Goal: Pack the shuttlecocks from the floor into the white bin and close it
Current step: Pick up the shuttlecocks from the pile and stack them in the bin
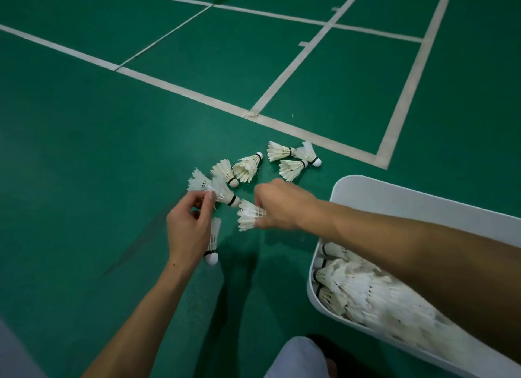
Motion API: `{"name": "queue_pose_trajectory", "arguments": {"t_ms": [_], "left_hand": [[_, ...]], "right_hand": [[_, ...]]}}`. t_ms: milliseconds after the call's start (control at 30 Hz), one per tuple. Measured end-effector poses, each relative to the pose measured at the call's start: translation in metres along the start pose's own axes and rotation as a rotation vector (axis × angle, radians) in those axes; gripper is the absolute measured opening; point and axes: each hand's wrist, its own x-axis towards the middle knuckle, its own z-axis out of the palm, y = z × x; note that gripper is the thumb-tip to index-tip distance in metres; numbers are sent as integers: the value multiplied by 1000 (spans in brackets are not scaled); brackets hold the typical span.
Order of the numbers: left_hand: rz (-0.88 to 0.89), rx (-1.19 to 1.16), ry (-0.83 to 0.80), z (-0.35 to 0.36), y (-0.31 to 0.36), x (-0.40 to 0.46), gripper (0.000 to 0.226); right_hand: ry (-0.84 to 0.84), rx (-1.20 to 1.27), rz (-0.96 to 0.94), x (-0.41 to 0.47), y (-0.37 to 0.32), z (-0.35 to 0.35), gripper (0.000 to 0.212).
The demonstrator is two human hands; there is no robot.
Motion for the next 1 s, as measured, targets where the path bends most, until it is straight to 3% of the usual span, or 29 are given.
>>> {"name": "queue_pose_trajectory", "arguments": {"t_ms": [200, 367, 500, 667, 767, 867, 1000], "left_hand": [[186, -94, -42, 1, 72, -18, 17], [325, -174, -144, 21, 137, -41, 12], [449, -207, -296, 50, 179, -67, 8], [586, -153, -536, 81, 195, -93, 11], [560, -84, -668, 94, 187, -103, 15], [529, 5, -749, 102, 176, -110, 19], [567, 176, -769, 111, 168, -114, 23]], "right_hand": [[246, 91, 20, -93, 32, -43, 55], [381, 268, 118, -176, 75, -61, 31], [359, 352, 288, -250, 100, -52, 14], [329, 303, 461, -315, 115, -28, 21], [326, 270, 598, -319, 124, -6, 23], [351, 279, 673, -312, 130, 22, 44], [364, 226, 801, -309, 130, 55, 26]]}}
